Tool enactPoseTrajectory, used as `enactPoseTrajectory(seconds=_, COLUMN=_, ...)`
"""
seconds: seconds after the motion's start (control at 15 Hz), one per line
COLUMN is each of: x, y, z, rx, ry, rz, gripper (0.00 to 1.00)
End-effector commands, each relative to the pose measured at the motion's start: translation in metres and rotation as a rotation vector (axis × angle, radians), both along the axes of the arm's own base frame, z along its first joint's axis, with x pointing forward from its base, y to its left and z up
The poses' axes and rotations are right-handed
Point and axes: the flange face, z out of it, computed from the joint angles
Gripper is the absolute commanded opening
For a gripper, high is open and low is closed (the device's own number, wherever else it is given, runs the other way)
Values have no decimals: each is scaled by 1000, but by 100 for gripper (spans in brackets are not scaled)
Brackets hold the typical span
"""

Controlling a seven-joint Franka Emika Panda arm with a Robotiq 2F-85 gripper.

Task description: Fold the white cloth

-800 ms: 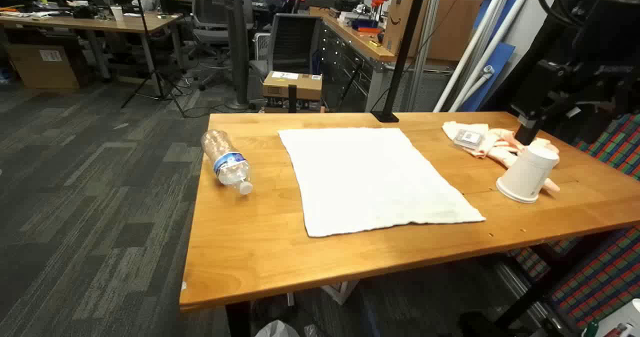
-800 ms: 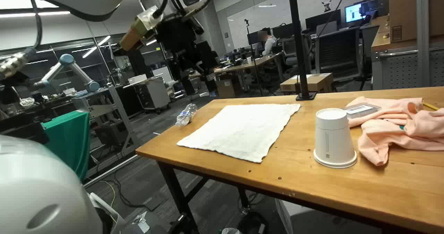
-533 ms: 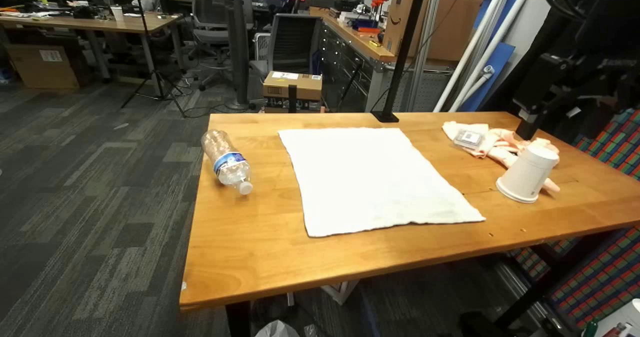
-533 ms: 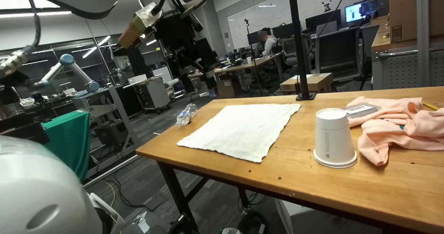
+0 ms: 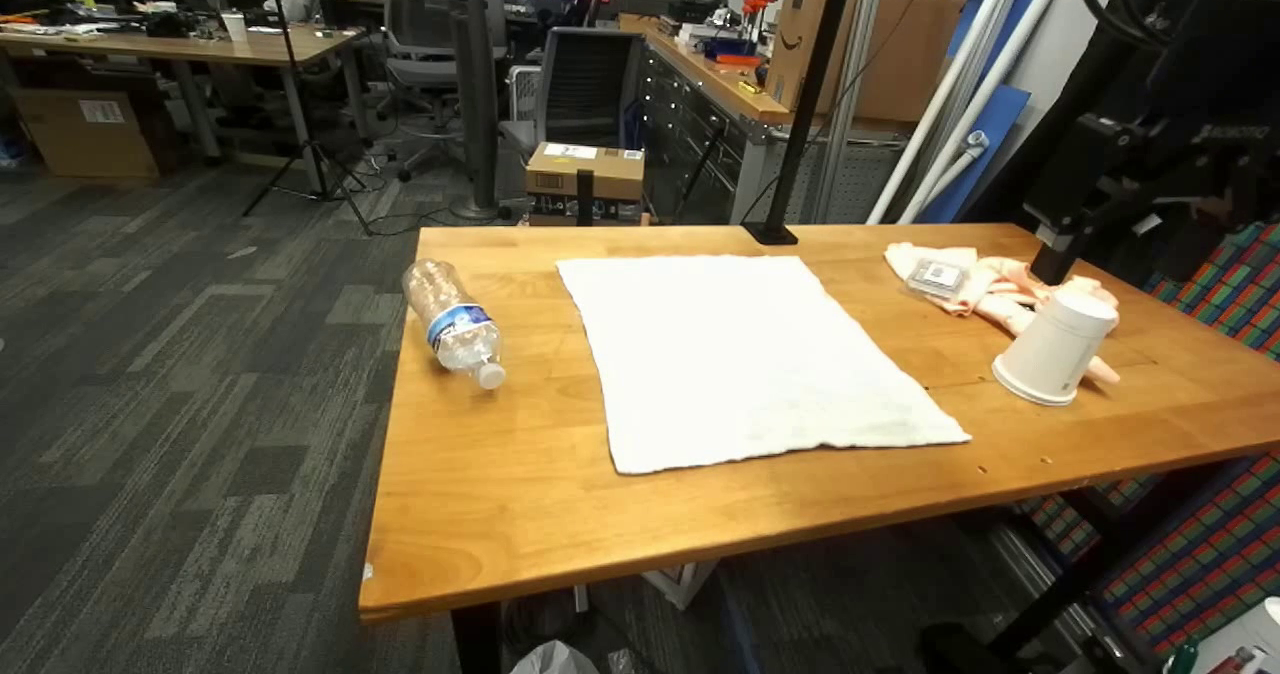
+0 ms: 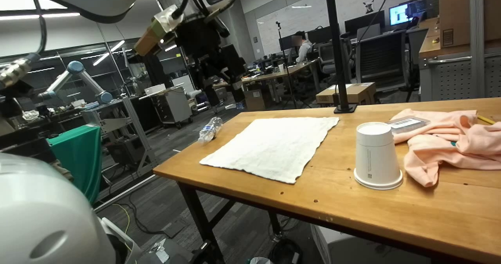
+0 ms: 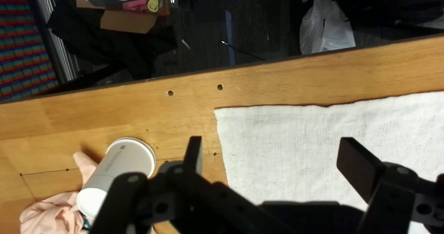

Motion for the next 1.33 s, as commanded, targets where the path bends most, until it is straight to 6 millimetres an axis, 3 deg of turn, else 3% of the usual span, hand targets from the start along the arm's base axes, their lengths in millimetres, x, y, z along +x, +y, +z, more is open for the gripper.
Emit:
enactPoseTrajectory(seconds=0.0, x=13, y=-1, z=1, rx=-24, ry=-49, rz=39, gripper=100)
enactPoseTrajectory(seconds=0.2, x=31, y=-4, z=-6, rx=-40, ry=-98, rz=57, gripper=100)
enactPoseTrajectory(seconds=0.53, x=67, y=-15, z=-33, rx=-29, ry=-127, rz=43, gripper=100)
enactPoseTrajectory(seconds=1.07, x=120, y=-57, z=-91, rx=-14, ry=-111, rz=-9, gripper=100)
enactPoseTrajectory(seconds=1.27, x=128, y=-60, z=-119, rx=8, ry=-71, rz=-27, gripper=100)
